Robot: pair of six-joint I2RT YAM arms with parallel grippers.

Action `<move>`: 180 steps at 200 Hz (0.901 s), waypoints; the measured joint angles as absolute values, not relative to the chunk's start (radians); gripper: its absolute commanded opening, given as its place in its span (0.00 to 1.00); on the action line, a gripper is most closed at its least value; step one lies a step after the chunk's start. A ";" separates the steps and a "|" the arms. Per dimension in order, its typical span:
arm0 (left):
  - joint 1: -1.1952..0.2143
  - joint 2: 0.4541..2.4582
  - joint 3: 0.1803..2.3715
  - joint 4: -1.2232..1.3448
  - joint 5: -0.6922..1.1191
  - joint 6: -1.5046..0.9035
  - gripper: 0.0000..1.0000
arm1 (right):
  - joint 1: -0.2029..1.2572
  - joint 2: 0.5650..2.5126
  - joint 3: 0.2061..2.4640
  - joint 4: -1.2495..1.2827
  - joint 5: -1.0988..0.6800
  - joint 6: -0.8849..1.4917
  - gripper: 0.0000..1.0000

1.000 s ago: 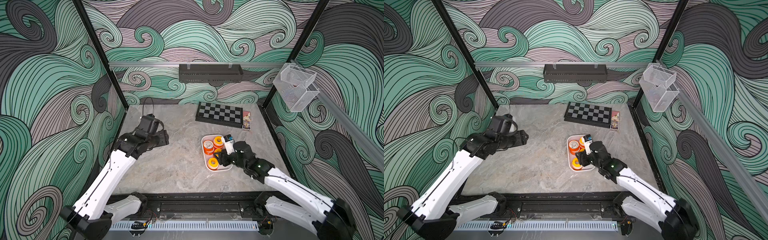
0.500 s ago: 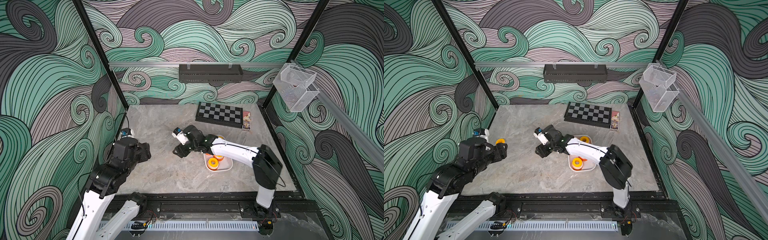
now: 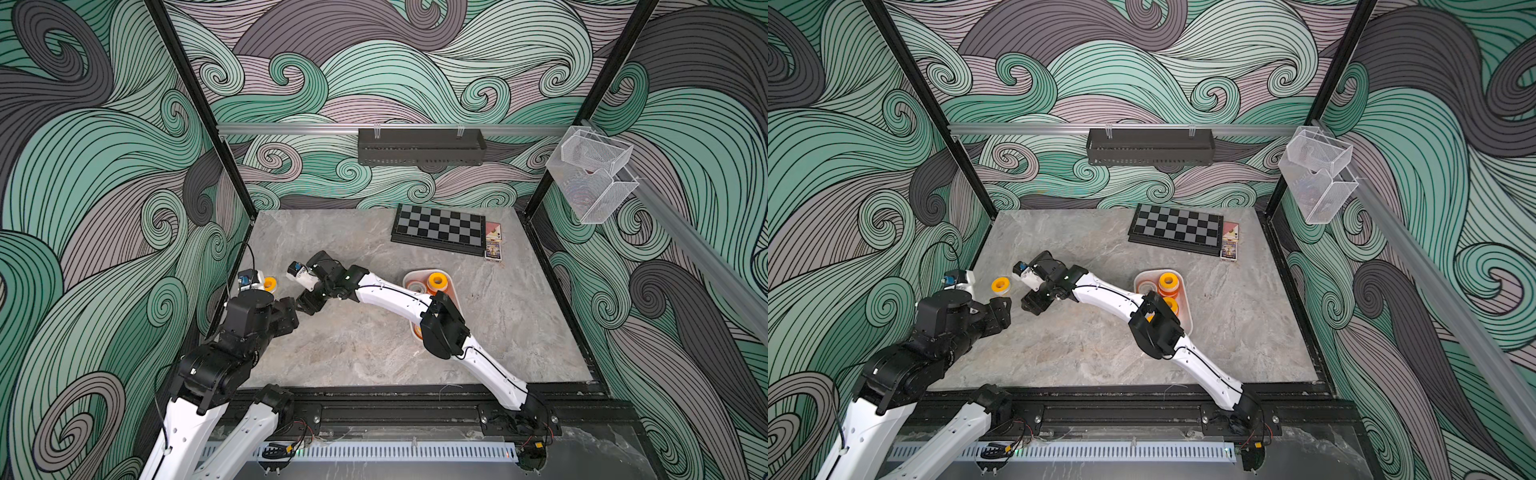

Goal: Put the sealing tape into the storage box
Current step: Pick up the sealing tape at the center of the board.

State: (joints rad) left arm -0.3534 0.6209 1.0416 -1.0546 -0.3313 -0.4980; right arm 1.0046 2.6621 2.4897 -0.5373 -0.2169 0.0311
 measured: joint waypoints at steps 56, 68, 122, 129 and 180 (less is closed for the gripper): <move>-0.314 0.746 1.045 -1.079 -0.420 -0.513 0.73 | 1.001 2.787 2.689 -0.540 -0.217 0.073 0.71; -0.265 0.792 1.046 -1.081 -0.422 -0.513 0.73 | 1.000 2.778 2.666 -0.532 -0.219 0.087 0.70; 0.045 1.045 1.100 -1.047 -0.279 -0.505 0.73 | 0.970 2.534 2.187 -0.431 -0.222 0.142 0.71; 0.077 1.074 1.102 -1.036 -0.257 -0.505 0.73 | 0.965 2.494 2.121 -0.405 -0.222 0.148 0.71; 0.294 1.342 1.155 -0.953 -0.103 -0.529 0.82 | 0.936 2.179 1.706 -0.224 -0.208 0.186 0.71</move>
State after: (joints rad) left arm 0.2943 1.3422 1.1545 -0.9535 -0.1028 -0.5289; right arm 0.9356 2.1788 1.7058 -0.2237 -0.2081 0.1856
